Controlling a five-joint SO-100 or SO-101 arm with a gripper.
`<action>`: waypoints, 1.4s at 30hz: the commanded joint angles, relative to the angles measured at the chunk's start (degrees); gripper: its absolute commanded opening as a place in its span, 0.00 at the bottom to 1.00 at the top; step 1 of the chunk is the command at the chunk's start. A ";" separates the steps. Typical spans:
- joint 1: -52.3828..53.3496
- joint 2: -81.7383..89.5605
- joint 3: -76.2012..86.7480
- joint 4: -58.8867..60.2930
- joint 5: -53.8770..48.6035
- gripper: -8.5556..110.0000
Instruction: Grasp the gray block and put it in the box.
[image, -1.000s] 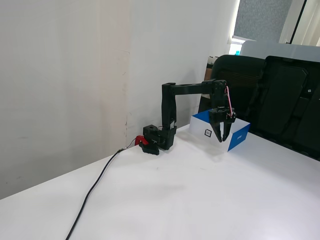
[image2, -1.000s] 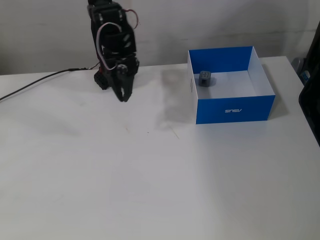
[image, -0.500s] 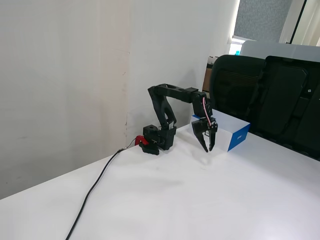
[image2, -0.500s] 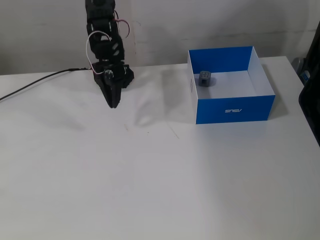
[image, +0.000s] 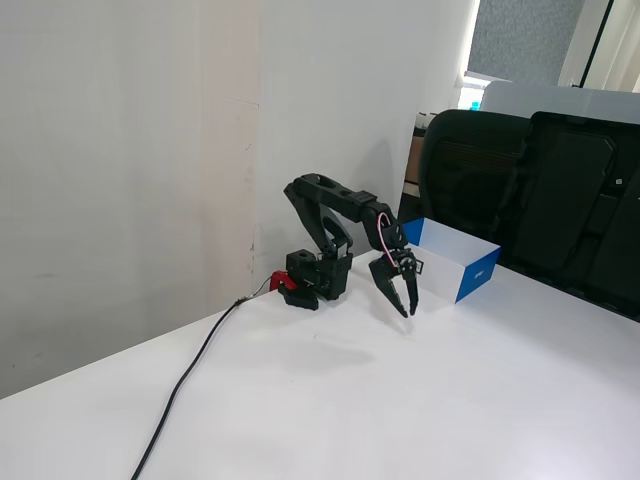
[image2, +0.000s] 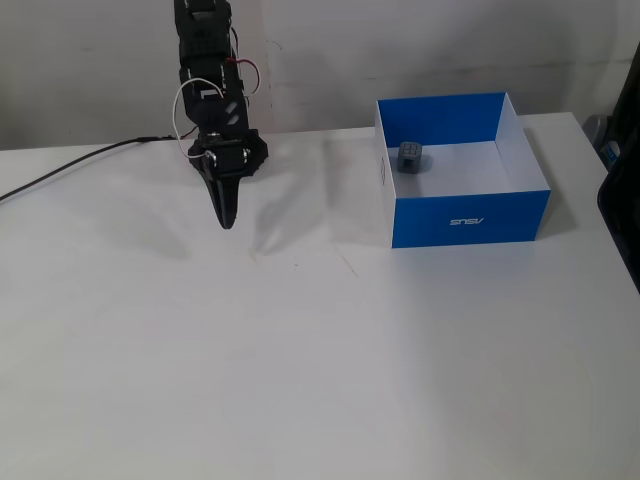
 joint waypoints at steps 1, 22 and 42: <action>1.32 2.46 0.97 -3.52 3.08 0.07; 2.55 12.30 20.13 -14.15 10.20 0.07; 2.81 47.29 35.51 1.93 10.37 0.07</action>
